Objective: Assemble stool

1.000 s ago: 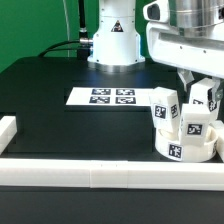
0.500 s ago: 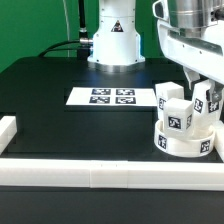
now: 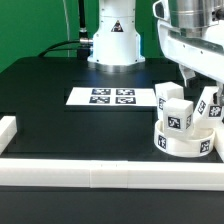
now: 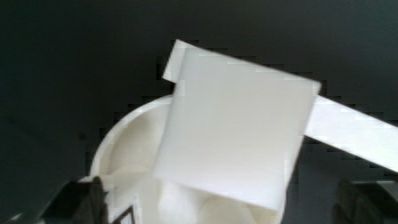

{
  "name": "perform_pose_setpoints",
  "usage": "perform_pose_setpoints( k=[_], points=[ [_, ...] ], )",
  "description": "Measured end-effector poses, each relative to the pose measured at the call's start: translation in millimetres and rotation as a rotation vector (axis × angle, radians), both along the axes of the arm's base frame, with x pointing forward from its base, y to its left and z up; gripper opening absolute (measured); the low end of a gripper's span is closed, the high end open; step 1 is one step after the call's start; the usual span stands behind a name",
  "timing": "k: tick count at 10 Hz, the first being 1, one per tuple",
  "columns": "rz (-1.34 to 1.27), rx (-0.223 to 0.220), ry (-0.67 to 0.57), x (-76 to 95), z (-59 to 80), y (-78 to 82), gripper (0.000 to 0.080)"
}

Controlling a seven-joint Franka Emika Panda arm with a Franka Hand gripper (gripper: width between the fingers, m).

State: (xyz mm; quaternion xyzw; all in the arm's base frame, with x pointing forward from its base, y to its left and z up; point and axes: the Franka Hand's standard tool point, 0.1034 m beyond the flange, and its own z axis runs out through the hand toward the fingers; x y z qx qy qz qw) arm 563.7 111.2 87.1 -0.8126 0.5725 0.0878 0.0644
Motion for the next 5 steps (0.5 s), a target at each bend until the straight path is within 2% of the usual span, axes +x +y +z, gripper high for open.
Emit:
perform_pose_setpoints(
  k=[1, 3, 4, 5],
  points=[
    [0.002, 0.001, -0.004, 1.1, 2.5, 0.1, 0.0649],
    [0.044, 0.01, -0.02, 5.0, 21.7, 1.9, 0.0649],
    [0.062, 0.013, -0.025, 6.1, 26.5, 2.8, 0.0649],
    [0.062, 0.012, -0.02, 4.4, 22.3, 2.8, 0.0649]
  ],
)
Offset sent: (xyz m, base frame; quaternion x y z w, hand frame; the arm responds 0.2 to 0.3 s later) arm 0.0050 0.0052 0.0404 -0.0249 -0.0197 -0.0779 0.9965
